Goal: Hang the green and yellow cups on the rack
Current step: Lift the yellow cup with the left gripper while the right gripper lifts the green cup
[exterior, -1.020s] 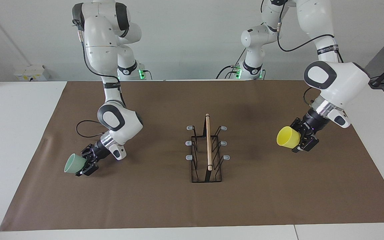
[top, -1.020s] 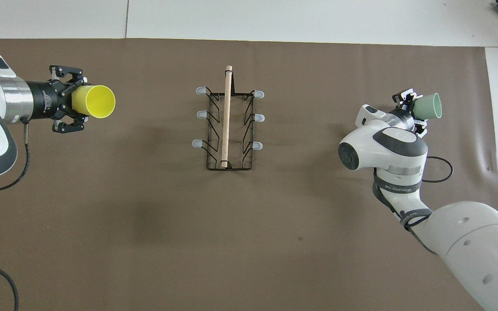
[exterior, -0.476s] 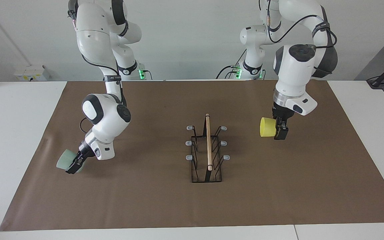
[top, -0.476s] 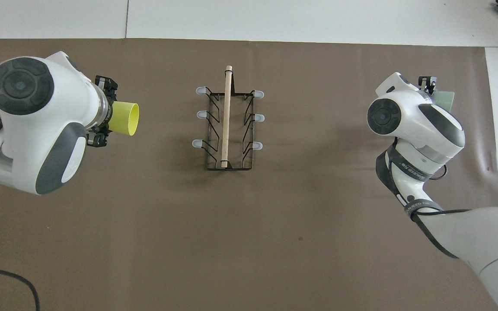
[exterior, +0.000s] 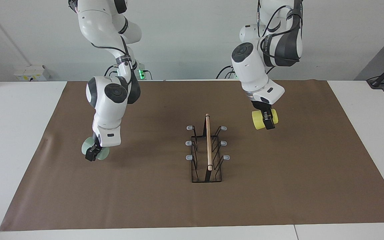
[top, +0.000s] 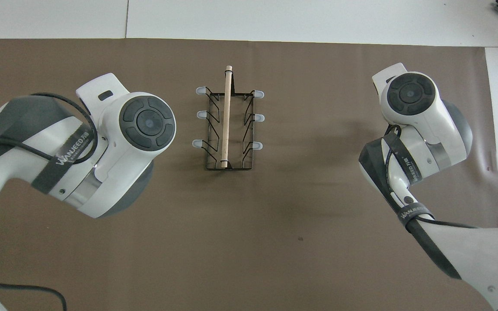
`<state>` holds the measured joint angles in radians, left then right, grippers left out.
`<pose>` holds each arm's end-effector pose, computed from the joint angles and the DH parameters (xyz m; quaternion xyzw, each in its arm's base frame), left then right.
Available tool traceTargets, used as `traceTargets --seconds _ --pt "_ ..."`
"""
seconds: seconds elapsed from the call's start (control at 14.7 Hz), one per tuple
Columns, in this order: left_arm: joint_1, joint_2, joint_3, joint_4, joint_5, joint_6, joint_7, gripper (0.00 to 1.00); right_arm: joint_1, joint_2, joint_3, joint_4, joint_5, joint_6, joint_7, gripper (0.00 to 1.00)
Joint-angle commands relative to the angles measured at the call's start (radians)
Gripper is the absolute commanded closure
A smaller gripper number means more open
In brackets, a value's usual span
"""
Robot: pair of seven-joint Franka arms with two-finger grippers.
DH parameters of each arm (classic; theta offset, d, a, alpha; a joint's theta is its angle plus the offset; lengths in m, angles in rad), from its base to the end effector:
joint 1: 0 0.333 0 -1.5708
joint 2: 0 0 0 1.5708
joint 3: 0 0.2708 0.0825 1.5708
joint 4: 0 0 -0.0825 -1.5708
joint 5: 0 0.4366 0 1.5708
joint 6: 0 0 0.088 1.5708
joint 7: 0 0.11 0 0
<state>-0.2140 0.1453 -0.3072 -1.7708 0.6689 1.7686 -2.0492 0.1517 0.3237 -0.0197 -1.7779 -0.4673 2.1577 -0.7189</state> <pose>0.5826 -0.2632 0.4172 -0.7455 -0.5938 -0.2654 0.1456 0.6756 0.0708 0.3129 0.8342 0.5134 -0.0318 0.1986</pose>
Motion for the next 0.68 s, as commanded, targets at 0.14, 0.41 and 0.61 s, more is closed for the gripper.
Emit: traceTargets --seconds 0.14,0.41,0.61 --pt "-0.142 0.04 0.022 0.02 0.161 -0.139 -0.181 1.0 -0.008 -0.078 0.02 0.001 0.379 0.011 -0.023 1.0" --pt "-0.225 0.126 0.023 0.065 0.335 -0.231 -0.296 1.0 -0.009 -0.127 0.03 0.022 0.662 0.042 -0.04 1.0" --pt "-0.294 0.2 0.025 0.123 0.415 -0.29 -0.327 1.0 -0.02 -0.158 0.03 0.02 0.874 0.045 -0.077 1.0"
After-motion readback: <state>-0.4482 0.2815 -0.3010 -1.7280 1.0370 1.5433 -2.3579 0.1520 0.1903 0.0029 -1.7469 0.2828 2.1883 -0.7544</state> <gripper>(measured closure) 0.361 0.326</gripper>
